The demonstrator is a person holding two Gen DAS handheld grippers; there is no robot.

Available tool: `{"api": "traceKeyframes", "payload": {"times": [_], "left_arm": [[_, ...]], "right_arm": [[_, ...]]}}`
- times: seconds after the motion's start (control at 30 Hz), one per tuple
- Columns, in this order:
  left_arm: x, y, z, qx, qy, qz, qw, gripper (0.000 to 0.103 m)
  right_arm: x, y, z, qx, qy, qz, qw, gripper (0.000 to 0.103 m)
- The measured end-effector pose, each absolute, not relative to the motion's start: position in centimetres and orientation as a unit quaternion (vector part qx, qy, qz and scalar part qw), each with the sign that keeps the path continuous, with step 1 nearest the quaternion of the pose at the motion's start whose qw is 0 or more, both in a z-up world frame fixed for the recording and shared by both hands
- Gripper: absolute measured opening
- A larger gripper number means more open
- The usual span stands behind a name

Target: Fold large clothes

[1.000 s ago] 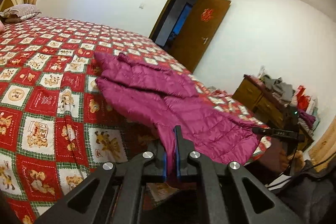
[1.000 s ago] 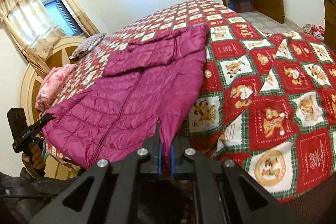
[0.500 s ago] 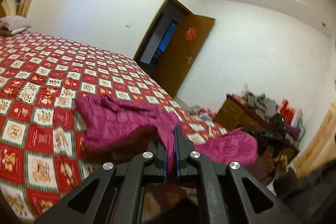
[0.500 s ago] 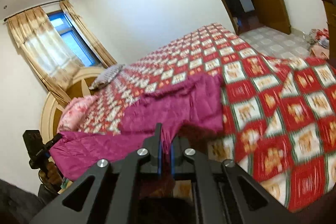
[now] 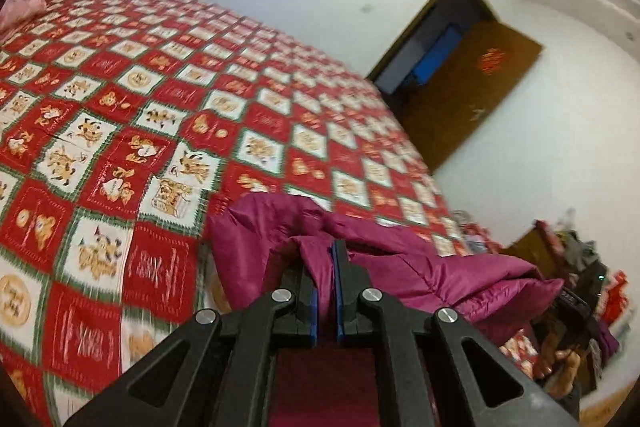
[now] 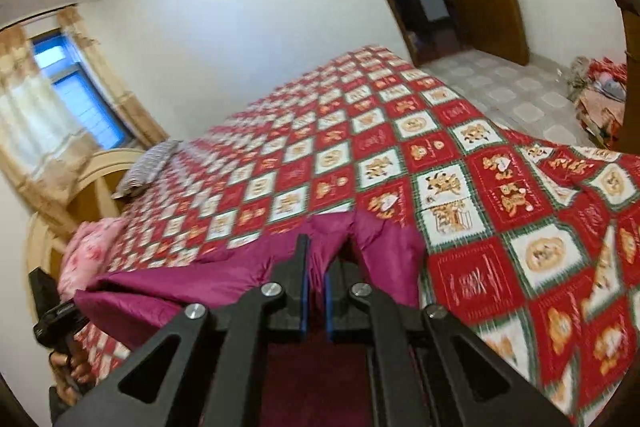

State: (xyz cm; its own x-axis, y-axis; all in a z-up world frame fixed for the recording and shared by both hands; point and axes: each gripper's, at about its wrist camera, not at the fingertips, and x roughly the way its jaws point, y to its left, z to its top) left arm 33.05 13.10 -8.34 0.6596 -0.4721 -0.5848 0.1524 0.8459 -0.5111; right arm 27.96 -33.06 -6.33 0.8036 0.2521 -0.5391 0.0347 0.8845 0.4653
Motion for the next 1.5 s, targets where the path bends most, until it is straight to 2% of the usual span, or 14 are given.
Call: {"api": "traceKeyframes", "payload": {"times": [0.33,0.63,0.83,1.0,1.03,1.07,1.1,1.13,1.17,1.27,1.3,1.37,1.43,1.5], "left_arm": [[42.4,10.5,-15.0,-0.167,0.435,-0.084,0.881,0.005],[44.5,9.8,-19.7,-0.165,0.432,-0.062,0.884,0.008],[44.1,11.3,-19.9,-0.224,0.414,-0.087,0.878,0.008],[42.8,15.9,-16.1,-0.308,0.384,-0.112,0.863,0.010],[42.5,16.7,-14.7,-0.298,0.378,-0.092,0.871,0.014],[42.3,17.1,-13.5,-0.282,0.372,-0.067,0.882,0.034],[41.8,17.7,-12.1,-0.265,0.359,-0.039,0.894,0.066],[41.2,18.1,-11.0,-0.259,0.341,-0.022,0.904,0.078],[40.6,18.3,-10.3,-0.260,0.323,-0.018,0.910,0.085],[39.6,16.3,-8.2,-0.225,0.309,-0.048,0.923,0.085],[39.6,14.5,-7.8,-0.192,0.319,-0.055,0.927,0.085],[39.2,11.9,-7.6,-0.146,0.329,-0.067,0.931,0.085],[38.6,8.9,-7.9,-0.112,0.338,-0.089,0.930,0.085],[38.4,7.1,-8.6,-0.095,0.342,-0.102,0.929,0.085]], "right_arm": [[37.7,-31.6,-14.1,0.199,0.361,-0.032,0.910,0.008],[40.0,-29.3,-17.8,0.109,0.353,-0.085,0.925,0.008],[40.7,-29.1,-18.4,0.095,0.365,-0.097,0.921,0.008],[41.0,-28.7,-18.5,0.090,0.365,-0.100,0.921,0.009],[41.0,-28.7,-18.5,0.089,0.364,-0.100,0.922,0.010],[40.9,-28.7,-18.4,0.088,0.363,-0.102,0.922,0.010],[40.9,-28.6,-18.5,0.088,0.362,-0.102,0.922,0.011],[40.9,-28.6,-18.4,0.086,0.361,-0.102,0.923,0.012],[40.9,-28.5,-18.4,0.084,0.361,-0.104,0.923,0.013],[40.9,-28.6,-18.0,0.089,0.362,-0.097,0.923,0.017],[40.8,-28.8,-17.6,0.095,0.362,-0.089,0.923,0.021],[40.0,-29.5,-15.9,0.113,0.354,-0.080,0.925,0.038],[38.4,-30.1,-13.7,0.132,0.320,-0.084,0.935,0.083],[35.9,-30.2,-10.6,0.134,0.261,-0.096,0.951,0.089]]}}
